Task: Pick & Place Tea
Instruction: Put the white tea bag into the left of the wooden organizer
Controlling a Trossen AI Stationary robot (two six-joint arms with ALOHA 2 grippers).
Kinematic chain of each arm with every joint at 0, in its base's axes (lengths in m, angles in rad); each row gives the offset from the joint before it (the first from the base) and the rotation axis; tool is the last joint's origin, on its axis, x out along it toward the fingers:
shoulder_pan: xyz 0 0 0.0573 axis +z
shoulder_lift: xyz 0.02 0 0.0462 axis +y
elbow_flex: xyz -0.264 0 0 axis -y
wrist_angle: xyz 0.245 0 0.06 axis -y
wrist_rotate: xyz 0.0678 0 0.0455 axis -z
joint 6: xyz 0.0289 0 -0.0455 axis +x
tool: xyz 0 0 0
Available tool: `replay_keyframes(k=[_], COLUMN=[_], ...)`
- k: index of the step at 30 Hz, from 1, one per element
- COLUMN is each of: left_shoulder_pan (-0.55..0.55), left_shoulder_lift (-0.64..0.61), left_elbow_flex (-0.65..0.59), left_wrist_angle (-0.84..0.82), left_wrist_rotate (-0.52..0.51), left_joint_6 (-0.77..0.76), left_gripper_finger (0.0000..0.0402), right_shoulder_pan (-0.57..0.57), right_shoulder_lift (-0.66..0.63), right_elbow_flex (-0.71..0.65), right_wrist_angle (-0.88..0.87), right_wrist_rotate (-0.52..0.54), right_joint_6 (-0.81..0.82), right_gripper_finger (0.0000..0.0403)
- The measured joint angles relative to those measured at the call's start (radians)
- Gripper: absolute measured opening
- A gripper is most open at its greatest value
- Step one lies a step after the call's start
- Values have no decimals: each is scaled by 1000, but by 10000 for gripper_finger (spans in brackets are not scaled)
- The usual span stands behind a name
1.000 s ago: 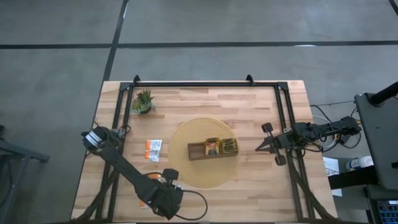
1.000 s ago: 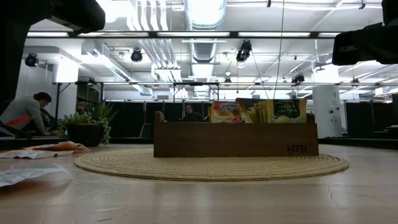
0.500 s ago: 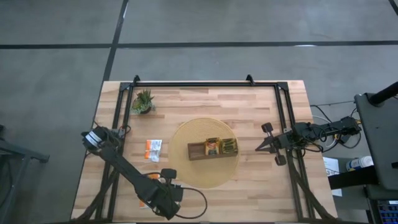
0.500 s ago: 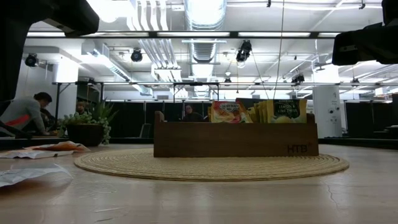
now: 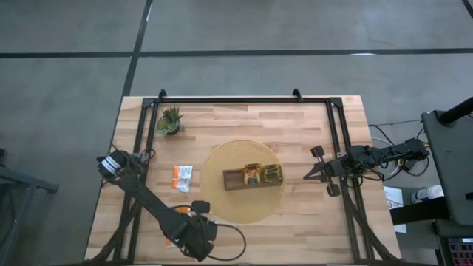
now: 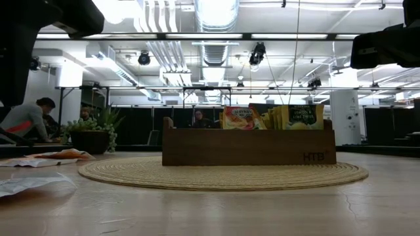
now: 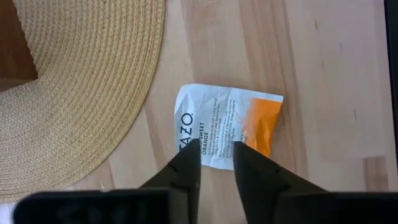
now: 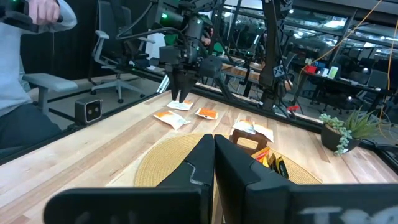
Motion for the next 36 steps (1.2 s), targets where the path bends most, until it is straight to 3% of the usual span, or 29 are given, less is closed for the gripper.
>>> replay_keyframes(k=[9,15,36], left_shoulder_pan=[-31,-48,-14], left_shoulder_lift=[0,-1,-7], left_elbow_flex=[-1,-20,-290], left_wrist_angle=[101,160,390], left_wrist_rotate=[6,96,82], left_joint_6=[-12,-15,-106], left_gripper_finger=[143,144,136], right_shoulder_pan=[0,0,0], right_shoulder_lift=[0,0,0], right_elbow_flex=[0,0,0], right_wrist_angle=[0,0,0], right_wrist_rotate=[0,0,0], right_joint_6=[0,0,0], right_gripper_finger=[9,9,9])
